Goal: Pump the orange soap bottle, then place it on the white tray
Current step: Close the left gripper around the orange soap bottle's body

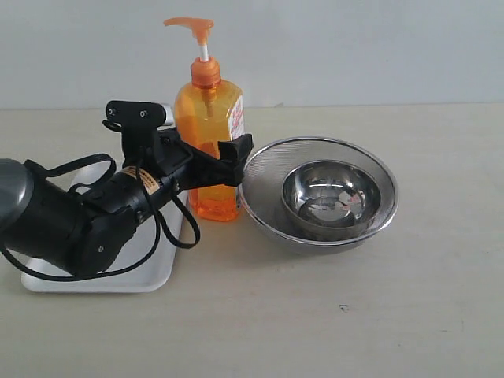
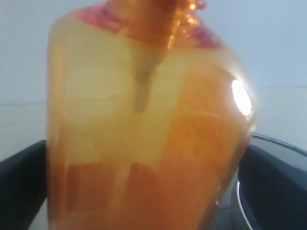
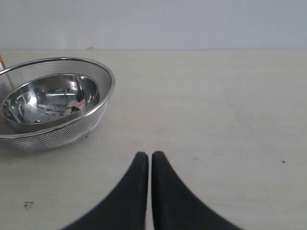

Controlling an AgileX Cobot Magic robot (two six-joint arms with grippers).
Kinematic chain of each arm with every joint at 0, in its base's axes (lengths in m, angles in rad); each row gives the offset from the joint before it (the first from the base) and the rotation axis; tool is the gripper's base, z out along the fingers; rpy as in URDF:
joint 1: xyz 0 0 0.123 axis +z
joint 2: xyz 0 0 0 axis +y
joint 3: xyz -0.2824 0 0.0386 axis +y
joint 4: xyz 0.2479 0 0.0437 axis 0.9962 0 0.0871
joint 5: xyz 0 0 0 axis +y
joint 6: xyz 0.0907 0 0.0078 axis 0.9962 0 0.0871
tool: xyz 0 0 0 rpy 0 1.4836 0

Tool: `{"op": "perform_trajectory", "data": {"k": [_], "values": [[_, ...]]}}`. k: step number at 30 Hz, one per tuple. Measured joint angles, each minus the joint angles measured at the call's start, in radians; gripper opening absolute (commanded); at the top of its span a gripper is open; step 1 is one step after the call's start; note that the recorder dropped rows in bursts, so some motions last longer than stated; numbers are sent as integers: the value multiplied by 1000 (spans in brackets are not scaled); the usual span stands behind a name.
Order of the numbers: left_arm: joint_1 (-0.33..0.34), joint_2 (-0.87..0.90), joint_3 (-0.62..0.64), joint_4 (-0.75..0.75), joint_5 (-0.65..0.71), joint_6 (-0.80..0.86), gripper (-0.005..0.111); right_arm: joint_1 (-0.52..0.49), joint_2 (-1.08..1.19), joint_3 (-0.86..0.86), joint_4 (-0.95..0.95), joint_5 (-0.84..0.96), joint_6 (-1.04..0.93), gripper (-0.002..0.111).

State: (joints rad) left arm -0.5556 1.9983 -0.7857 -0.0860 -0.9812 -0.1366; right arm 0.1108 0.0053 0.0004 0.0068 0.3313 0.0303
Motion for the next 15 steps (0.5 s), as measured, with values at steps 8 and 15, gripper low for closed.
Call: {"op": "perform_trajectory", "data": {"k": [8,15], "values": [[0,0,0,-24,-41,6,96,0,0,0,0,0,0,0],[0,0,0,-26,-42,23,96,0,0,0,0,0,0,0]]}}
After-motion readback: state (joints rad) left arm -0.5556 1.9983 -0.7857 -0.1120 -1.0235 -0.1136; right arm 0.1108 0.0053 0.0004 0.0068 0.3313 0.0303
